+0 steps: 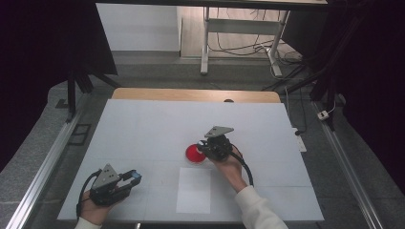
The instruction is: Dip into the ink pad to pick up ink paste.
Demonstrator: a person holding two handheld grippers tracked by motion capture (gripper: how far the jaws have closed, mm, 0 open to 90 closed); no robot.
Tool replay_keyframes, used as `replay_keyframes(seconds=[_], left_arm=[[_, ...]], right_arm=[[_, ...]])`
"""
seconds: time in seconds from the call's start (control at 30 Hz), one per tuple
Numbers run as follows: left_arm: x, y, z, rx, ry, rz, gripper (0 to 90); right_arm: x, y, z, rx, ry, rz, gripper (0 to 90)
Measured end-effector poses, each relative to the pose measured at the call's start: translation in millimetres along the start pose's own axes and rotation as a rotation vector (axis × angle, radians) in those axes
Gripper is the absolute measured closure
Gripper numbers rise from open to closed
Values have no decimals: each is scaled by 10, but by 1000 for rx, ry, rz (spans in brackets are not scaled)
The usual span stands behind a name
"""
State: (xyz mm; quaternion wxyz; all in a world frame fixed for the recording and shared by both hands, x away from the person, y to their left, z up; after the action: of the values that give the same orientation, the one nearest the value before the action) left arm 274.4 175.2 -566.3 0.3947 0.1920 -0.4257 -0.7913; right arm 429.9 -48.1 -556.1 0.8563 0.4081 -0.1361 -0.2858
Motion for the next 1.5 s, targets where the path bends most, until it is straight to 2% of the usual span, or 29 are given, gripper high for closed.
replay_keyframes(seconds=[0.13, 0.37, 0.6, 1.0, 1.5], left_arm=[[0, -2, -1, -1, -2, -1, 651], [2, -4, 0, -2, -1, -1, 651], [-1, -6, -2, -2, -1, 0, 651], [11, -4, -4, -2, -4, 0, 651], [12, -2, -2, -1, -1, -1, 651]], right_arm=[[11, -43, -42, -18, -6, 0, 752], [9, -47, -50, -17, 0, -2, 753], [-2, -45, -58, -22, -13, 18, 753], [6, -82, -75, -47, -15, 5, 754], [0, -82, -80, -41, -20, 5, 754]])
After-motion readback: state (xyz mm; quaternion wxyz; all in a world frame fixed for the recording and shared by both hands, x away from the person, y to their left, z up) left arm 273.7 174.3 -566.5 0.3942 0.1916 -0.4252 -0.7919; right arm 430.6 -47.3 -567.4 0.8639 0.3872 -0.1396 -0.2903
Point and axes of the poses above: each handheld gripper's, and its own axes: z roughly backward along the jaws, y roughly out of its top, x roughly to its right, the point moved 10 cm from there along -z, roughly forward along the jaws, and after that the axes turned 2 degrees about -z, right-handed, at the moved point
